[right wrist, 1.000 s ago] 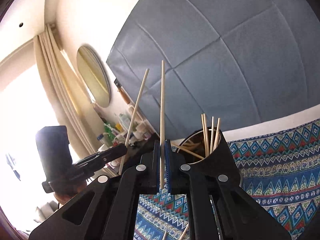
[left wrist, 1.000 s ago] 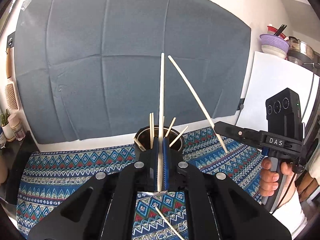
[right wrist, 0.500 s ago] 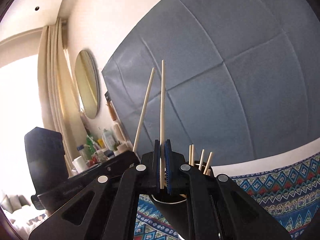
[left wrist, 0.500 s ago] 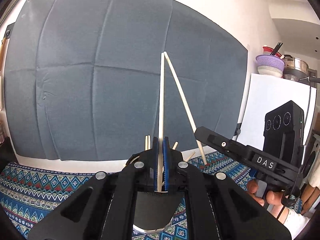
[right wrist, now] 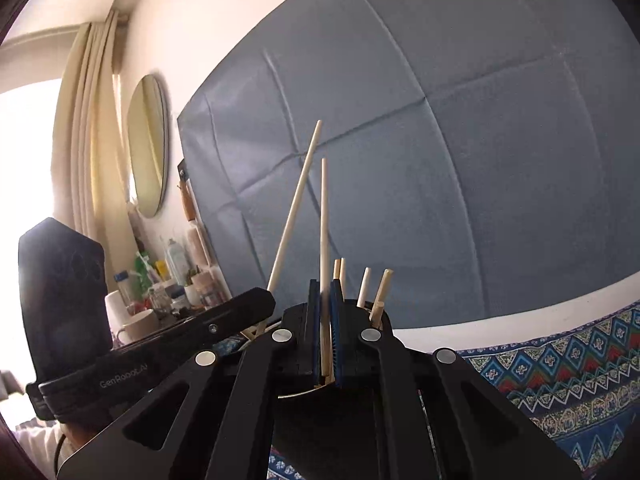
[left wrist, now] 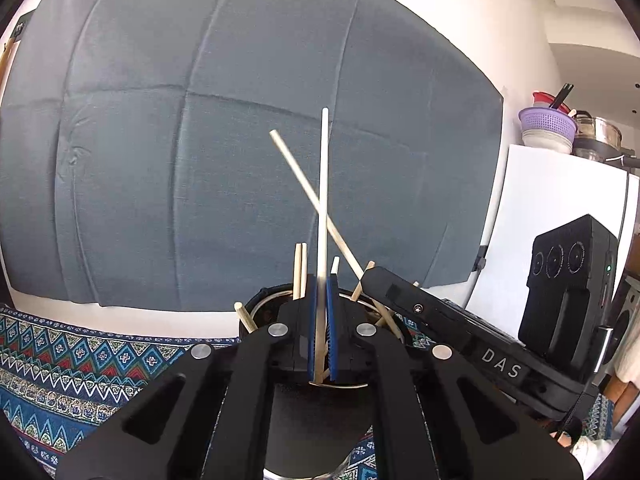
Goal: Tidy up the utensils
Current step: 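Carry the held sticks above the black cup and open both grippers to drop them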
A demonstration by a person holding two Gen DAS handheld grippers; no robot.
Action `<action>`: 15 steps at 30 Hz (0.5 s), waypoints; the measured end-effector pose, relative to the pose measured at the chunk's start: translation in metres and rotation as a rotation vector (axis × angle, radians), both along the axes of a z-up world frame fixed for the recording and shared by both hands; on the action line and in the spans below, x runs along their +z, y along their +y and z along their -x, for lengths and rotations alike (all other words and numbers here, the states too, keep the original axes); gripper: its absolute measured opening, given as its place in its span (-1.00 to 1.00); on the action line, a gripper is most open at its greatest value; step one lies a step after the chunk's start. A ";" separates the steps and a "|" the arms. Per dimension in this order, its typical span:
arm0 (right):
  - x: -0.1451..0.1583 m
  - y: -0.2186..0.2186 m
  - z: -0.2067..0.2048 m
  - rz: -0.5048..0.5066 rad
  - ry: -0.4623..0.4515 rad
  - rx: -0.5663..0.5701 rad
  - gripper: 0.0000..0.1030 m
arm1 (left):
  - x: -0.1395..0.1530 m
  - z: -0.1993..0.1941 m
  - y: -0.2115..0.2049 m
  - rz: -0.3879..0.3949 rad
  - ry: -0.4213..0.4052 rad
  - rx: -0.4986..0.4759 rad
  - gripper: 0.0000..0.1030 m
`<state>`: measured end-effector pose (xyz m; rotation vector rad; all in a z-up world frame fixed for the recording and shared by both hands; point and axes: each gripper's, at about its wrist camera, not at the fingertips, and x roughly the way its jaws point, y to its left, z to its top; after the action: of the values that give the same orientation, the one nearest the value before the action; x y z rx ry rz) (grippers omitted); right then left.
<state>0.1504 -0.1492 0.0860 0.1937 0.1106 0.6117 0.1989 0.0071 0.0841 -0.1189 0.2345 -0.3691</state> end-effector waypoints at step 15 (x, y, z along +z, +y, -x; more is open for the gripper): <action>0.008 -0.006 0.027 0.102 -0.023 -0.057 -0.91 | -0.012 0.006 0.002 0.006 0.035 0.009 -0.91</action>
<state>0.1234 -0.1553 0.0943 0.0910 0.1136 0.5500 0.1926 0.0095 0.0721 -0.1319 0.2674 -0.3593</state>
